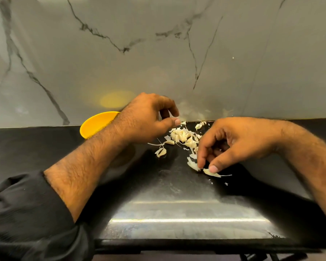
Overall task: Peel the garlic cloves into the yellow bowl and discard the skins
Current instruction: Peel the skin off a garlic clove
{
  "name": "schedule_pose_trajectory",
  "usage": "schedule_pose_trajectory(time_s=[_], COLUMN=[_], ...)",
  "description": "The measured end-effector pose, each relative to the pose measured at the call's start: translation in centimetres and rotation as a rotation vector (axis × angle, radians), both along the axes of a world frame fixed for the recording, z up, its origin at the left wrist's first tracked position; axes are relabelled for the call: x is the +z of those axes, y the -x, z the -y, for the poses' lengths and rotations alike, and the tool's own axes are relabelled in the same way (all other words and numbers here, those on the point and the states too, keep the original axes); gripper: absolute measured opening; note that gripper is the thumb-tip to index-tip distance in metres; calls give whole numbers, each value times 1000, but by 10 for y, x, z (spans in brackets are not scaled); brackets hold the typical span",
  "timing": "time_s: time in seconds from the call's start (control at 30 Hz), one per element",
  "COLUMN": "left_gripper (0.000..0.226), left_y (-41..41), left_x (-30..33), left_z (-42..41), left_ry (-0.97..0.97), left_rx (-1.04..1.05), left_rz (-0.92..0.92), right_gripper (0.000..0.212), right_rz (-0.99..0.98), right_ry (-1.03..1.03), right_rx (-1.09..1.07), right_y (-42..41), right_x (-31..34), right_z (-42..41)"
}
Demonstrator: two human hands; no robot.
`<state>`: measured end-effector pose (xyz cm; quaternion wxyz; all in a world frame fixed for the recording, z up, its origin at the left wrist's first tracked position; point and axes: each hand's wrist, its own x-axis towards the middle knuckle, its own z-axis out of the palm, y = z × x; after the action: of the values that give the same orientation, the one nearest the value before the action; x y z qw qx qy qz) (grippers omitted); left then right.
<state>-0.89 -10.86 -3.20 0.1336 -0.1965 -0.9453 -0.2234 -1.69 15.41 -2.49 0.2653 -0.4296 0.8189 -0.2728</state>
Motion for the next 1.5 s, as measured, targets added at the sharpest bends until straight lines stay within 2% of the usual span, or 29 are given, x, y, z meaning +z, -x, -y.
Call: schedule_pose_trajectory(time_s=[0.1,0.17,0.23,0.3,0.37,0.53,0.7,0.83,0.93,1.13,1.2,1.33,1.5], left_gripper=[21,21,21,22,22,22,14,9,9,14,15,15,17], left_y=[0,1,1,1,1,2,5,9,11,10,10,9,7], left_x=[0,-1,-2,-2,-2,-1,-1,3,5,6,6,6,2], left_z=[0,-1,-1,-1,-1,0,2,11,17,18,17,17,7], left_ry=[-9,-2,-6,-11,-7,-13,-34,-41,-37,-15,-17,-40,-122], left_rx=[-7,-6,-6,-5,-2,4,64,162,203,200,195,199,167], left_rz=[13,25,42,45,45,50,-13,-51,-50,-27,-29,-34,-27], right_gripper=[12,17,23,27,22,20,10,17,23,11,12,13,8], right_rz=[-92,-36,-12,-94,-158,-193,-344,-606,-653,-680,-632,-414,-381], right_ry=[49,85,5,-113,-120,-20,274,193,128,127,212,362,245], right_rx=[-64,-59,-29,-27,-68,-109,-281,-165,-73,-66,-86,-268,-490], right_y=[1,-2,-6,-6,-2,7,8,1,-2,-2,-2,-2,29], right_x=[3,8,9,4,0,-2,-15,-33,-40,-43,-37,-17,-9], right_z=[0,-1,0,3,3,-2,13,45,60,65,62,38,-13])
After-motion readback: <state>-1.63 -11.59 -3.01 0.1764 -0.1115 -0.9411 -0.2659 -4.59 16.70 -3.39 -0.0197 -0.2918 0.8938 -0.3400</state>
